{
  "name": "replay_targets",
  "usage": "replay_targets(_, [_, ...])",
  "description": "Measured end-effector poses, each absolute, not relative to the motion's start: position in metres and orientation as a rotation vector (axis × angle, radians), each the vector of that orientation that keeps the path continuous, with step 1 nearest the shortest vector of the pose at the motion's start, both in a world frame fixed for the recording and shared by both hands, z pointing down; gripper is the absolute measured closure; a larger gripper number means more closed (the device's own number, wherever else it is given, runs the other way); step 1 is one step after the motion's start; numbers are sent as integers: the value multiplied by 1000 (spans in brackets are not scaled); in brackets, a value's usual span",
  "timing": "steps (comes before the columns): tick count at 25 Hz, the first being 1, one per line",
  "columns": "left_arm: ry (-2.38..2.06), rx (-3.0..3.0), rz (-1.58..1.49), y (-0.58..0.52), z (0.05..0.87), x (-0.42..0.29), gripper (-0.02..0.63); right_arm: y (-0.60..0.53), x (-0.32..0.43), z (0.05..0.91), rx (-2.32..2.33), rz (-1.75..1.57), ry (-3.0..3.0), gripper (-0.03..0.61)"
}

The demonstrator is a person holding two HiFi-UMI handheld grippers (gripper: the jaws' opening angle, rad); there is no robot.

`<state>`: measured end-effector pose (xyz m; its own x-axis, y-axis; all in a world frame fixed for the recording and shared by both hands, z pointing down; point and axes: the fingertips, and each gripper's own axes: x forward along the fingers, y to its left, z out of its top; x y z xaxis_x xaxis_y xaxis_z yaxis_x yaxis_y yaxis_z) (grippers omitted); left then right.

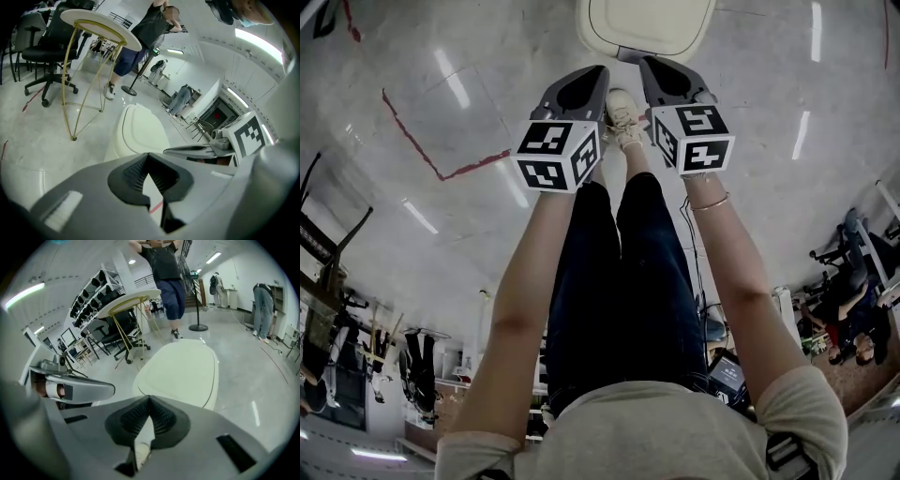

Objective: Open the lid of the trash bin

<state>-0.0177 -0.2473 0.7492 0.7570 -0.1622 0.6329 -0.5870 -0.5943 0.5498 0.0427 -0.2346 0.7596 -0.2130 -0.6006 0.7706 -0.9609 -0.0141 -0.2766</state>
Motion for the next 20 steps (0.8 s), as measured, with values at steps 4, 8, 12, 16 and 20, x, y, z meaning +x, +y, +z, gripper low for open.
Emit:
replay_targets(4, [-569,2156,672,-253,754,-14,604,-240,44,766,1631,1125,-1825,571])
replay_targets(8, [-570,2135,677,-252,762,-16,604,-236,43,777,1610,1131,-1803,571])
replay_targets(12, [-563,2129,696,-245,773,-19,604,-226,41,790,1589,1155,-1780,571])
replay_targets(16, [-559,2118,702,-240,777,-20,604,-224,40,795,1583,1155,-1779,571])
replay_targets(20, [-566,2119,695,-241,778,-19,604,-223,37,801,1586,1152,-1773,571])
